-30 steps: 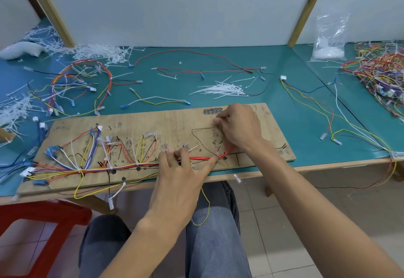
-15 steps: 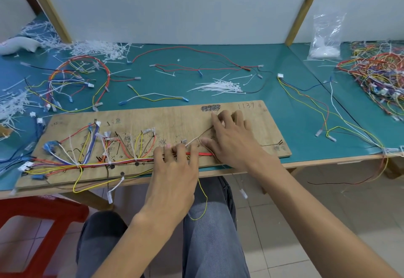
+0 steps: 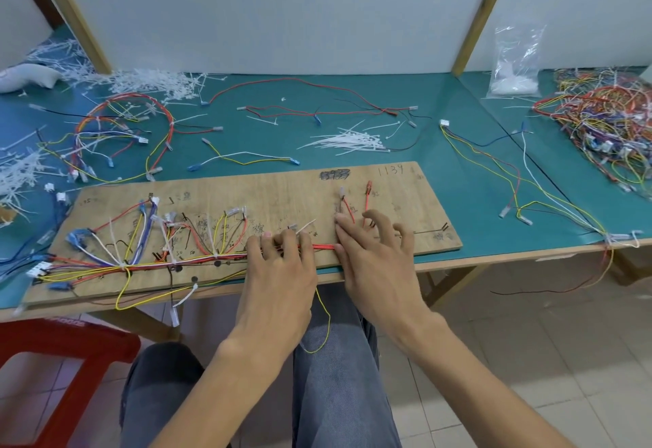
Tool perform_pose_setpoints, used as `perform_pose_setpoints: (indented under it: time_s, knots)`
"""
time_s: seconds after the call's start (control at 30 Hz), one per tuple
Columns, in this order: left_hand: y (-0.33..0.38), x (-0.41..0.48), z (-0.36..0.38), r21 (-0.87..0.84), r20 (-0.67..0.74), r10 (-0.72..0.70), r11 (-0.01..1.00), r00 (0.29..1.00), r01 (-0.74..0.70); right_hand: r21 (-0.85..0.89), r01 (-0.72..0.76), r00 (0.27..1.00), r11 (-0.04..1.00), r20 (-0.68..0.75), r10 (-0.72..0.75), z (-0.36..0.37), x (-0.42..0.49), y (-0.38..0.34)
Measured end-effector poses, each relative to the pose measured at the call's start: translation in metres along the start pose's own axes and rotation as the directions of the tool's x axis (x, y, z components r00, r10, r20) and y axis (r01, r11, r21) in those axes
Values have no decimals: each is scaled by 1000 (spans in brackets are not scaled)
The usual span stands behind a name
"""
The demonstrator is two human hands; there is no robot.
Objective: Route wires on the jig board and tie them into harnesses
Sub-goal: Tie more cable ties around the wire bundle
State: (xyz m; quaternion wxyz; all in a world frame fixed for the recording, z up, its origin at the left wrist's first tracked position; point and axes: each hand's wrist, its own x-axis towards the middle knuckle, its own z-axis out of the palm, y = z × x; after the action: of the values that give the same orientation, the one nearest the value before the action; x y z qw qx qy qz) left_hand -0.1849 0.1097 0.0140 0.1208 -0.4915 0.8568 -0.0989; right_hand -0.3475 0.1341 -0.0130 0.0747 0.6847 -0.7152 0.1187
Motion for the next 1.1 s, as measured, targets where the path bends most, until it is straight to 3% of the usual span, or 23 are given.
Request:
perform_pose_setpoints:
  time_s: [0.2, 0.43, 0.5, 0.57, 0.63, 0.77, 1.1]
  knots:
    - [0, -2, 0, -39, -31, -27, 999, 999, 26, 279, 25, 991, 960, -137, 14, 6, -24, 11]
    - [13, -13, -7, -177, -96, -204, 967, 974, 184, 262, 75, 980, 962, -199, -22, 8, -33, 25]
    - [18, -12, -8, -225, -239, -121, 972, 963, 66, 244, 82, 978, 966, -204, -32, 9, -36, 30]
    - [28, -9, -4, -229, -326, 85, 959, 942, -165, 248, 48, 983, 968, -182, -2, 7, -40, 36]
    - [36, -7, 0, -270, -312, 186, 923, 932, -275, 221, -15, 989, 975, -142, 47, 4, -44, 44]
    - [40, -3, 6, -462, -267, 110, 857, 957, -227, 132, -106, 991, 986, -63, 115, -6, -46, 66]
    - [41, 6, 7, -487, -210, 91, 854, 973, -185, 54, -95, 986, 994, 141, 86, -32, -34, 112]
